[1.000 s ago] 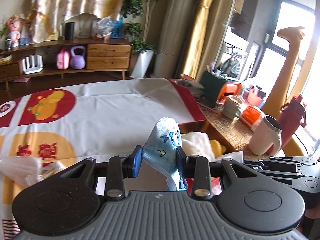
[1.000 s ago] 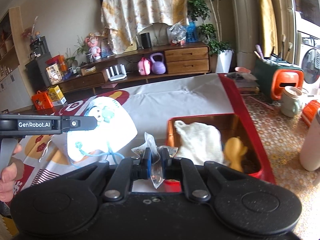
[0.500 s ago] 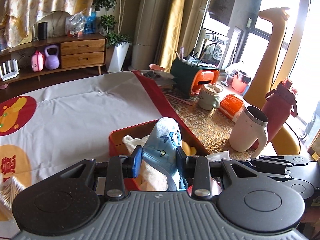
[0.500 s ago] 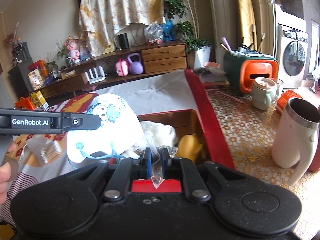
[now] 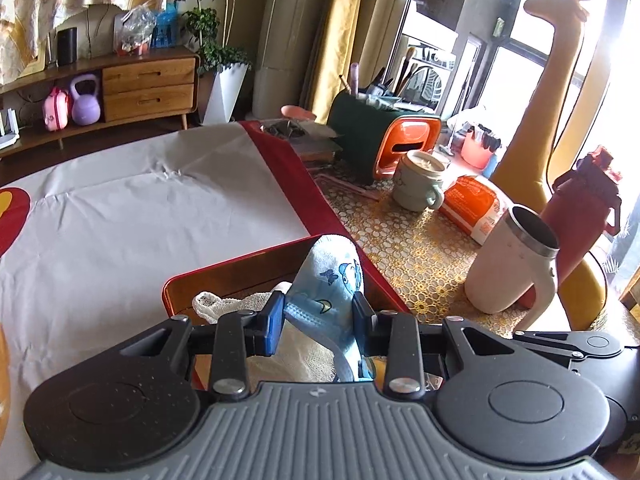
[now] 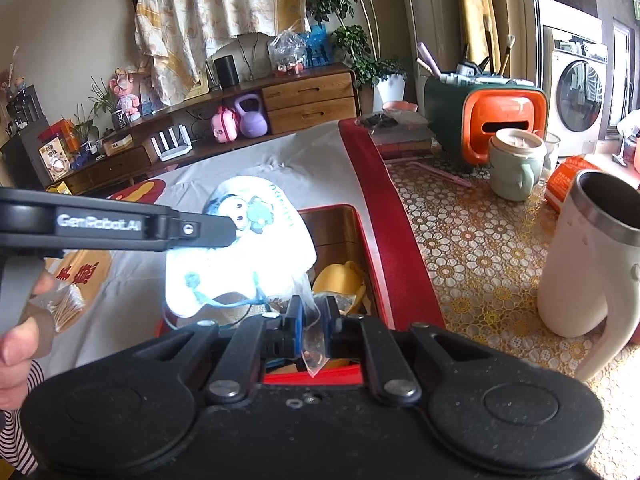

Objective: Organize soft objects
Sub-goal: 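Carry the mask and clear plastic bag over the red box and lower them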

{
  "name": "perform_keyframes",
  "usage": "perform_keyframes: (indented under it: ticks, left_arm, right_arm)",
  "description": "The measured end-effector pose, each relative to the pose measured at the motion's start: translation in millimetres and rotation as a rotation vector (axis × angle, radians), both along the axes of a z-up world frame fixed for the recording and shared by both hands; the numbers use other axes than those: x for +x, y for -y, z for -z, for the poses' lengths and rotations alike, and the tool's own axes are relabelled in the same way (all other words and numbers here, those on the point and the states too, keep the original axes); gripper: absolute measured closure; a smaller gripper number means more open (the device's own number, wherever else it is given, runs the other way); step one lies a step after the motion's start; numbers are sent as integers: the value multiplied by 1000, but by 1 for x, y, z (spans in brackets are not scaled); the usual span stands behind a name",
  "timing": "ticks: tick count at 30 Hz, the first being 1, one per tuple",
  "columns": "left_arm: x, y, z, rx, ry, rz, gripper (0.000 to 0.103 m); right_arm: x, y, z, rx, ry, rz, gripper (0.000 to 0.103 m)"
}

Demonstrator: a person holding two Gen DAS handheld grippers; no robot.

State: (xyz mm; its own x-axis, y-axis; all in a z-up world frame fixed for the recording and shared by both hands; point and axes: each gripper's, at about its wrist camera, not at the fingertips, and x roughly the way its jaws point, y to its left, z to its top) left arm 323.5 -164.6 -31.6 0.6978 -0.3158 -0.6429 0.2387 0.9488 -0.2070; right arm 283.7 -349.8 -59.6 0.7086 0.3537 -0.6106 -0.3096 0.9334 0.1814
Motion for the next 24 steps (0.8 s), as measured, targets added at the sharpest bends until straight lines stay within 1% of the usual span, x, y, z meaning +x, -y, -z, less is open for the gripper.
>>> perform_keyframes:
  ticks: [7,12,19,21,24]
  left_arm:
    - [23,3,17,42,-23,-26,68]
    - [38,-1,32,62,-57,-55,68]
    - [49,-2,52,108,-91,-62,69]
    - [51,-2,57,117,-100,-64,68]
    - [52,-2,61,133,-111,-63,67]
  right_arm:
    - [15,-7,11,-7,-24,-21,94]
    - [24,-13,23,-13,-49,-32,94]
    - [28,-19,35,-29,-72,-38,93]
    - [28,-21,35,-31,-73,-39,92]
    - [27,-21,34,-32,-70,-39,86]
